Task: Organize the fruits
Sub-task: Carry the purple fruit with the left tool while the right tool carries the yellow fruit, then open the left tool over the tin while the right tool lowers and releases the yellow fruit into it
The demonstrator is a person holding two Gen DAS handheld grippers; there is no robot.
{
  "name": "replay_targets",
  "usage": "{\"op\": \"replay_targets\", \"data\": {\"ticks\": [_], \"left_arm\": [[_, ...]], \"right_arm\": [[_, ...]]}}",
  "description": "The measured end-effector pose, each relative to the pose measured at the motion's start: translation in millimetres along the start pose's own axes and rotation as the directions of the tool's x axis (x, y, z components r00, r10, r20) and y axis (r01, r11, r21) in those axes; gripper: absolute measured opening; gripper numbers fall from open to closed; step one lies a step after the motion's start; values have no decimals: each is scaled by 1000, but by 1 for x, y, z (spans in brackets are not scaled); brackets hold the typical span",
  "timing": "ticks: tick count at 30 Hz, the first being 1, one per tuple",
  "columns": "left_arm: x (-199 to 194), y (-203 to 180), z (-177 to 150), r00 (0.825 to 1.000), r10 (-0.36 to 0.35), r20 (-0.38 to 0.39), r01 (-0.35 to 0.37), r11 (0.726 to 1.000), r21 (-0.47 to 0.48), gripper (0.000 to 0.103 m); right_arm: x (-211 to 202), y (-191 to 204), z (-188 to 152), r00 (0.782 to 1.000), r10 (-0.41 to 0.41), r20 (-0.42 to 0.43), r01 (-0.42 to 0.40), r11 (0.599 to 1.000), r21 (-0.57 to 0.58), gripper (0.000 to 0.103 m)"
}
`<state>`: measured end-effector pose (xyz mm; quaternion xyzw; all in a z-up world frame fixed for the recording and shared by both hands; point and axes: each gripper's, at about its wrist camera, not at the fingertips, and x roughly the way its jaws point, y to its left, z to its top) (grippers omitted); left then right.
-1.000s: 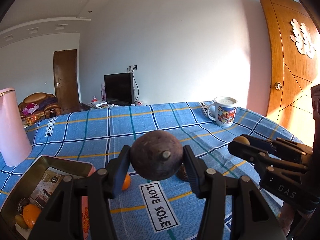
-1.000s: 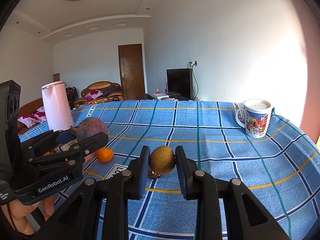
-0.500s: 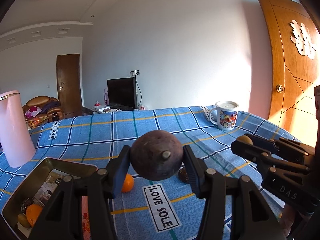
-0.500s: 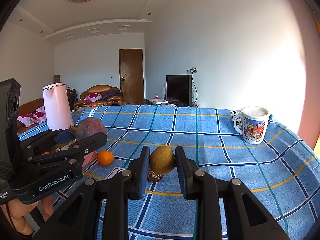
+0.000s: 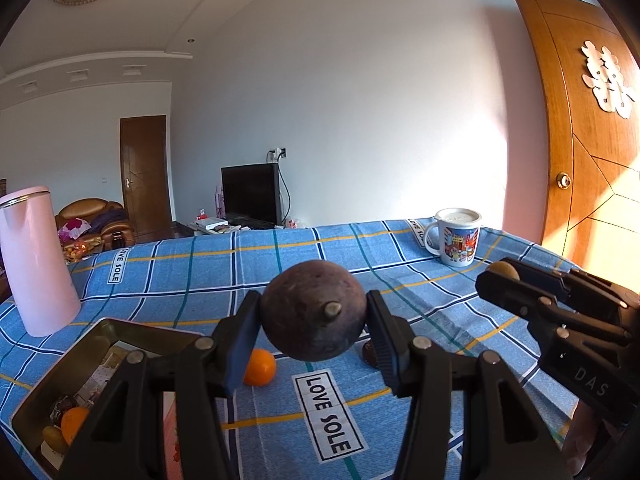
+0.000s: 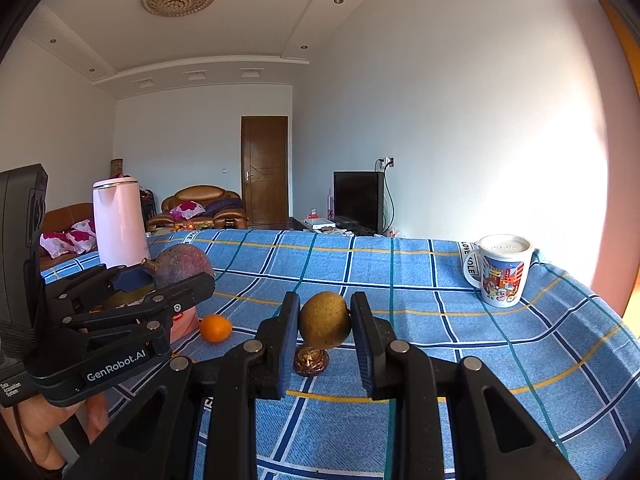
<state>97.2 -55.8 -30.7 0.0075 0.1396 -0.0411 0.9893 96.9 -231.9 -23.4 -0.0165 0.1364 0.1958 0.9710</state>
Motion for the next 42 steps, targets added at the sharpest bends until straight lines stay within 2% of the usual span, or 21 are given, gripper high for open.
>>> {"op": "replay_targets", "data": {"ticks": [14,18,25,30,34,38,42], "left_arm": [[-5,6,-2,1000,-29,-9,29,1000,-12,54],[-11,14,-3,999,-36,-15,36,999,-19,54],[-20,48,-8,998,29,-62,-32,998,-48,54],[-28,90,-7,991,89,-97,-100,988,-116,54],[-30,125,-7,982,128,-139,-151,974,-169,54],[-31,157,-12,971,172,-169,-206,955,-212,54],[-23,181,-20,953,187,-238,-241,945,-223,54]], "right_arm": [[7,7,0,999,-10,-33,10,1000,2,28],[17,17,1,998,15,-63,-15,1000,-3,28],[37,48,9,988,113,-109,-113,994,9,28],[46,85,21,969,209,-129,-211,977,-2,28],[57,118,24,945,282,-166,-288,958,-9,28],[71,152,23,923,324,-209,-339,940,-37,28],[85,183,18,899,348,-265,-377,924,-68,28]]}}
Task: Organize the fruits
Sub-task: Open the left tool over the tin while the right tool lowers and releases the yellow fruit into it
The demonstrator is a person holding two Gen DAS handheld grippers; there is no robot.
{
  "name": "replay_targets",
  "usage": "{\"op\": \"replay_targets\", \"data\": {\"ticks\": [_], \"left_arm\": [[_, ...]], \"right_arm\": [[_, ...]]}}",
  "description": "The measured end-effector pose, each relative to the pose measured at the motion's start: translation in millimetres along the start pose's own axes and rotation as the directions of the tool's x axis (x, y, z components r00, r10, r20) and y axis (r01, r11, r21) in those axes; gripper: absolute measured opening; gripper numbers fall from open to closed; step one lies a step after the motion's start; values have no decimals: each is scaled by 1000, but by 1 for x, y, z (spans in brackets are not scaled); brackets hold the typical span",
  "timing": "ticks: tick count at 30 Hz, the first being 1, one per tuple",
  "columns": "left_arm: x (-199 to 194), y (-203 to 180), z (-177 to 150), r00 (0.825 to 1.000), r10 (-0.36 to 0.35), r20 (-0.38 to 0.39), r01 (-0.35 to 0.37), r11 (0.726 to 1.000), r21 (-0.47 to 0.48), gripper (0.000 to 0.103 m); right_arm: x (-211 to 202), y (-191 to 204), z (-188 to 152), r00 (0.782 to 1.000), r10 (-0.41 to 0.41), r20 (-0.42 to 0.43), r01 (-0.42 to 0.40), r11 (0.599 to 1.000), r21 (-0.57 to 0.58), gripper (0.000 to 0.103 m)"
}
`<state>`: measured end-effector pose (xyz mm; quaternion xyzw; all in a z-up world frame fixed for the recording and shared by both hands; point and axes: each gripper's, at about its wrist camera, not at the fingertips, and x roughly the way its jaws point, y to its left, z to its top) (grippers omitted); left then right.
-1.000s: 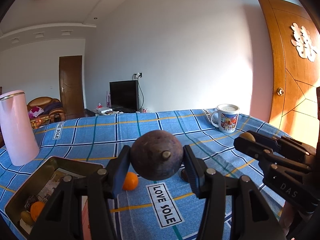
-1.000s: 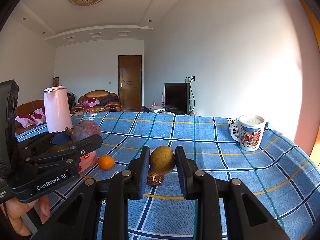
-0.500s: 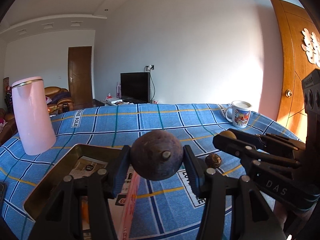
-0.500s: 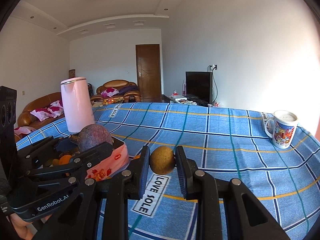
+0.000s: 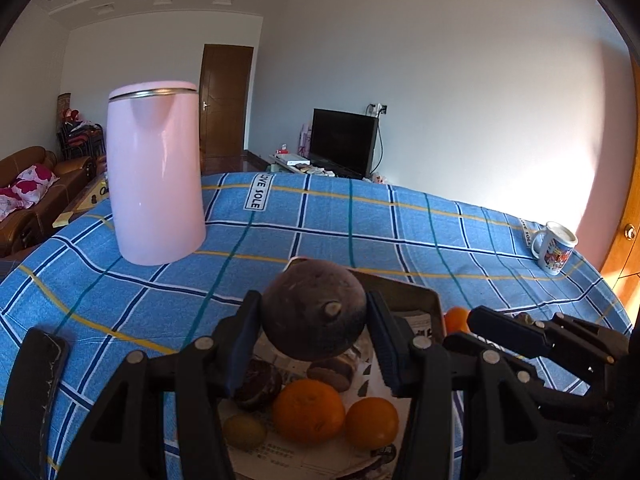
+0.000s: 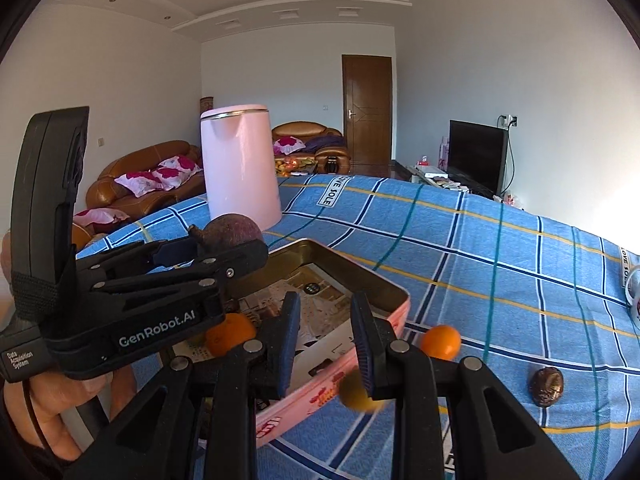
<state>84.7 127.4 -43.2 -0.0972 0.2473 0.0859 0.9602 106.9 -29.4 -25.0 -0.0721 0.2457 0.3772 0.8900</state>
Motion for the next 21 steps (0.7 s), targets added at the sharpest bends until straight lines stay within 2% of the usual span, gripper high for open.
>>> {"op": "replay_targets", "data": {"ticks": [4,9,12,15,16,18,20,21], "left_arm": [[12,13,-3,998,9,-56,-8,1000,3,54],[15,20,-6,998,9,-70,-9,1000,-9,54],[12,22,-9,998,-2,-64,0,1000,-17,54],[3,20,-12,999,-11,-41,11,1000,-20,54],[1,19,-13,999,-22,-34,22,1000,-21,54],[-4,16,-14,999,-47,-27,46,999,-18,54],[-10,12,-15,999,-50,-20,50,999,-6,54],[-12,10,-15,998,-55,-17,55,998,-1,54]], "right_arm": [[21,17,0,998,11,-62,-14,999,-36,28],[37,23,-7,993,8,-114,-14,998,-54,28],[21,8,-7,996,2,-89,-5,1000,-29,28],[-11,-16,-9,996,-60,-58,59,998,-24,30],[-26,-27,-13,995,-88,-43,88,996,-13,32],[-61,-51,-28,991,-134,-9,135,990,29,51],[-99,-73,-53,979,-204,-9,204,974,98,64],[-119,-81,-68,972,-236,13,232,965,125,64]]}}
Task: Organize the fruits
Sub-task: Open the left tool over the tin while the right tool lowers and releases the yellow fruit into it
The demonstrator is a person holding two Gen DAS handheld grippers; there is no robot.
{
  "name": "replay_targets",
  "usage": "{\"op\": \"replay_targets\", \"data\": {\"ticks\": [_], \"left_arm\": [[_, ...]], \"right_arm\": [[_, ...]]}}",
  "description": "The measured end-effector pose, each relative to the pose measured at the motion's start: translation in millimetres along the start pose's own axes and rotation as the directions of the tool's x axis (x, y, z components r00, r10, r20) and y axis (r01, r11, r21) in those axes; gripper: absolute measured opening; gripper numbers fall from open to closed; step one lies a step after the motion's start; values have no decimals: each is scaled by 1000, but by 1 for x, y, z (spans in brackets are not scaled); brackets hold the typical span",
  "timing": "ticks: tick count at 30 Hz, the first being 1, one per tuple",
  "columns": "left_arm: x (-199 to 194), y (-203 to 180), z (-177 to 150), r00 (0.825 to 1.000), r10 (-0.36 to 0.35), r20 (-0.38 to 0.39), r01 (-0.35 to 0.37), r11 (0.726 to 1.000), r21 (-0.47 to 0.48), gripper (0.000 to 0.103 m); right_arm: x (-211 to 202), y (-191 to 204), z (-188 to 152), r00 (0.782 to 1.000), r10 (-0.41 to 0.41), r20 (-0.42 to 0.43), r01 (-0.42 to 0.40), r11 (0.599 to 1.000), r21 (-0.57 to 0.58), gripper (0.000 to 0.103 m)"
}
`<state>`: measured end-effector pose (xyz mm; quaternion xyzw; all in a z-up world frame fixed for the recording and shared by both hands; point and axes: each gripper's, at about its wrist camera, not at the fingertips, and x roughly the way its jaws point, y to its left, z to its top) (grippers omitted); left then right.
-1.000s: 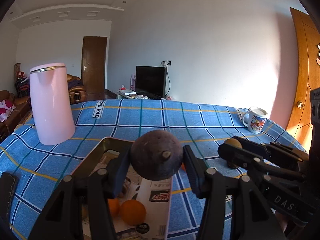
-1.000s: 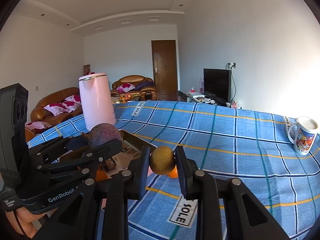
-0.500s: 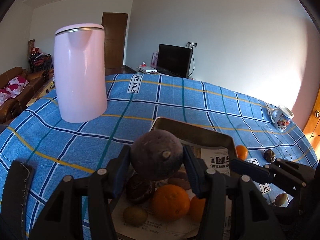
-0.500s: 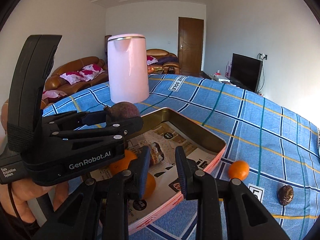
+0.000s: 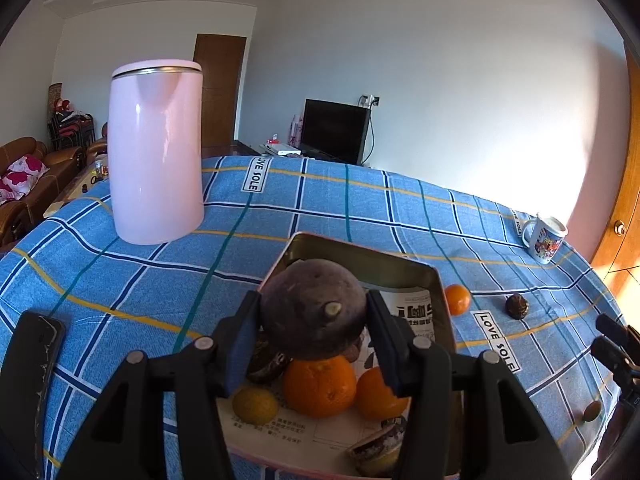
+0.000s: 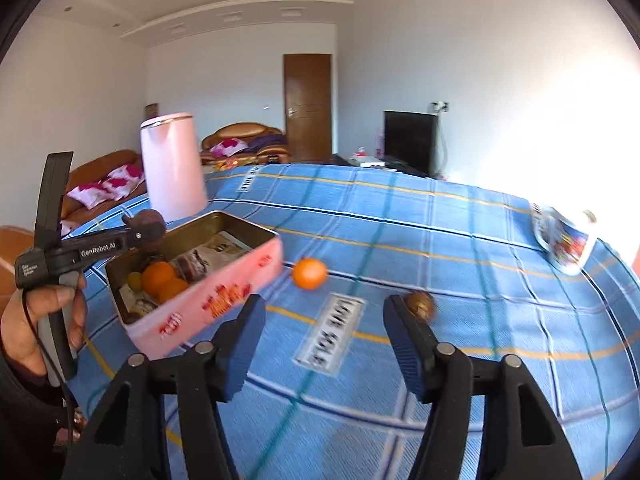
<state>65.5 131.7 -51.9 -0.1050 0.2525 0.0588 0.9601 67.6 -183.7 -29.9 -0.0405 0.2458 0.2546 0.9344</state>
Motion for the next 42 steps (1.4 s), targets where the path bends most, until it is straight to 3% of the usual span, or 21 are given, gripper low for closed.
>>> {"op": "replay_targets", "data": {"ticks": [3,5,8,10,12,14,16,21,24,30,35,38,42], "left_arm": [[-3,-9,1,1000,-19,9,19,1000,2,54],[-5,-19,0,1000,-21,16,21,1000,16,54],[-6,-34,-1,999,-39,7,39,998,50,54],[-9,-40,-1,999,-44,10,43,997,71,54],[-9,-41,-1,999,-43,9,43,996,74,54],[-10,-42,-1,999,-43,7,42,996,74,54],[-10,-43,-2,999,-42,9,42,996,83,54],[-9,-34,-1,999,-52,-2,52,996,67,54],[-7,-21,3,999,-43,-14,43,998,56,54],[6,14,14,999,3,-51,-2,1000,13,54],[20,27,16,996,10,-84,-9,1000,3,54],[24,31,17,996,12,-94,-12,1000,1,54],[28,29,18,994,11,-105,-9,1000,20,54]], "right_arm": [[-45,-25,-55,984,-160,78,160,987,14,64],[-52,-34,-87,984,-158,77,155,987,49,64],[-44,-34,-102,987,-148,61,145,988,50,64],[-38,-35,-105,986,-158,58,154,986,65,56],[-34,-39,-112,986,-157,60,152,985,77,40],[-36,-37,-124,978,-168,127,162,985,51,36],[-40,-41,-127,976,-168,141,158,984,79,28],[-42,-30,-111,985,-114,126,109,993,47,28],[-45,-15,-78,989,-46,139,46,999,5,28],[-5,37,9,979,195,65,-192,980,-56,28],[55,100,46,965,262,-34,-264,955,-137,28],[88,129,50,963,255,-84,-266,948,-175,28],[123,144,51,950,270,-156,-292,946,-141,28]]}}
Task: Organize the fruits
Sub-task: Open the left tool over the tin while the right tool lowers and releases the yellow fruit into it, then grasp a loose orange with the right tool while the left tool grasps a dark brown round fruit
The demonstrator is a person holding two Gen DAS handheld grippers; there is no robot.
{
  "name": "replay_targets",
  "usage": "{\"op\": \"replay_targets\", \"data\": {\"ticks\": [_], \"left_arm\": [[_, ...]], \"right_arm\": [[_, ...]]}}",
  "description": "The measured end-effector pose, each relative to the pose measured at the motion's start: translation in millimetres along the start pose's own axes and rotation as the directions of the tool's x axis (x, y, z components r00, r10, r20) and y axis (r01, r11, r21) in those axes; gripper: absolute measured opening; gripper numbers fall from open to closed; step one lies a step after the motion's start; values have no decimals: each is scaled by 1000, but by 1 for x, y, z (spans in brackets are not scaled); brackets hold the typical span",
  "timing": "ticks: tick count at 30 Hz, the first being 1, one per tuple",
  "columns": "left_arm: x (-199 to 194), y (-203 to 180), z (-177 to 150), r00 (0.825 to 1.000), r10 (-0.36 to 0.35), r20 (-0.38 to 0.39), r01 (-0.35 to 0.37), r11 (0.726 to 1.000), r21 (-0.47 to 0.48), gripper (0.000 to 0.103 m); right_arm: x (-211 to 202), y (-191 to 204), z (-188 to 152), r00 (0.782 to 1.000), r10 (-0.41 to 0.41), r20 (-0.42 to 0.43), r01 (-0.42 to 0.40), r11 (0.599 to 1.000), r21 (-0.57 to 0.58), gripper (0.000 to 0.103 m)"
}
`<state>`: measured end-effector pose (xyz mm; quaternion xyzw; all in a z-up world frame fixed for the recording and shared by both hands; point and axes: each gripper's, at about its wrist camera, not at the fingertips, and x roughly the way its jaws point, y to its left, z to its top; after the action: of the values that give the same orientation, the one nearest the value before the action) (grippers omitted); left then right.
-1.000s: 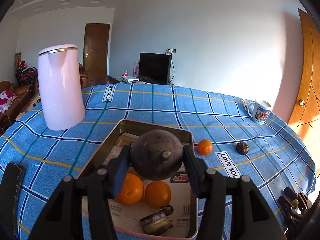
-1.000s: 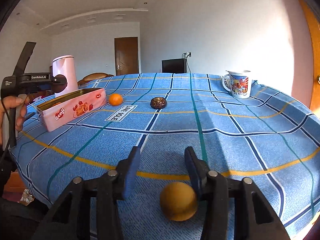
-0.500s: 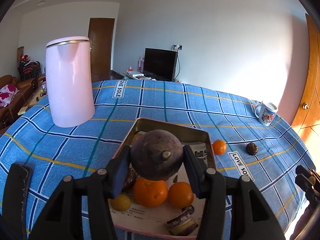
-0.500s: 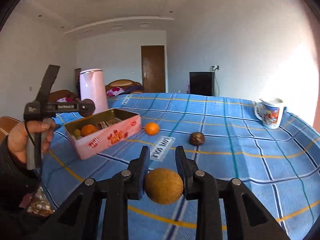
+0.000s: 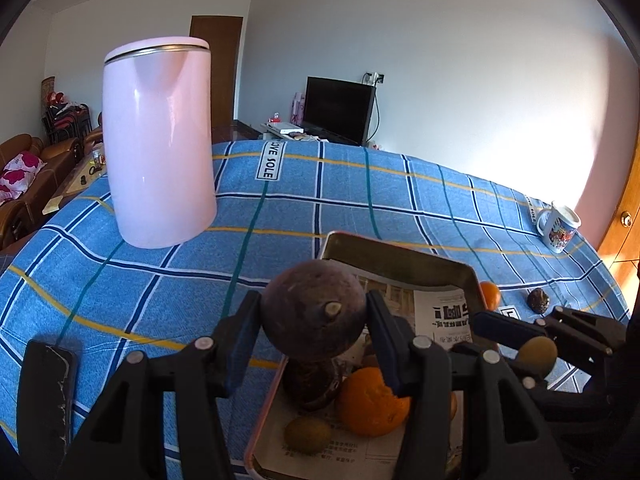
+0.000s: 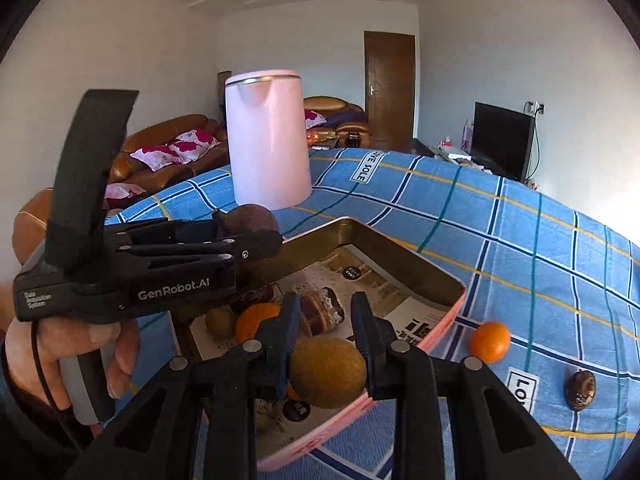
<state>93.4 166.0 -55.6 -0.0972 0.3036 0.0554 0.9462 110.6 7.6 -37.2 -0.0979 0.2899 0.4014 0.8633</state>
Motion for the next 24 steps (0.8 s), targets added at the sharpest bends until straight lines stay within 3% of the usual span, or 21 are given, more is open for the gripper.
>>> {"op": "replay_targets", "data": {"ticks": [3,6,8,12,15,18,24], "left_arm": [[0,-1,0,1000,13,10,-13,1000,9,57],[-7,0,2,999,2,35,-2,1000,-2,66],[-15,-2,4,998,7,58,-7,1000,-6,71],[-24,-11,8,996,-5,89,6,1000,-6,78],[-23,-24,8,996,-19,93,18,1000,13,80],[-19,-37,9,996,-33,81,31,999,31,80],[-16,-55,12,997,-34,74,29,997,69,82]], "right_arm": [[15,-2,-1,1000,1,-25,-1,1000,18,29],[12,-8,-2,1000,-15,-19,15,999,39,54],[-2,-15,-2,1000,-16,13,15,999,38,55],[-28,-45,-5,992,-116,41,115,993,25,58],[-33,-81,-10,976,-217,0,217,975,56,58],[-22,-108,-15,962,-264,-71,268,961,69,58],[12,-123,-18,957,-238,-166,252,966,64,58]]}}
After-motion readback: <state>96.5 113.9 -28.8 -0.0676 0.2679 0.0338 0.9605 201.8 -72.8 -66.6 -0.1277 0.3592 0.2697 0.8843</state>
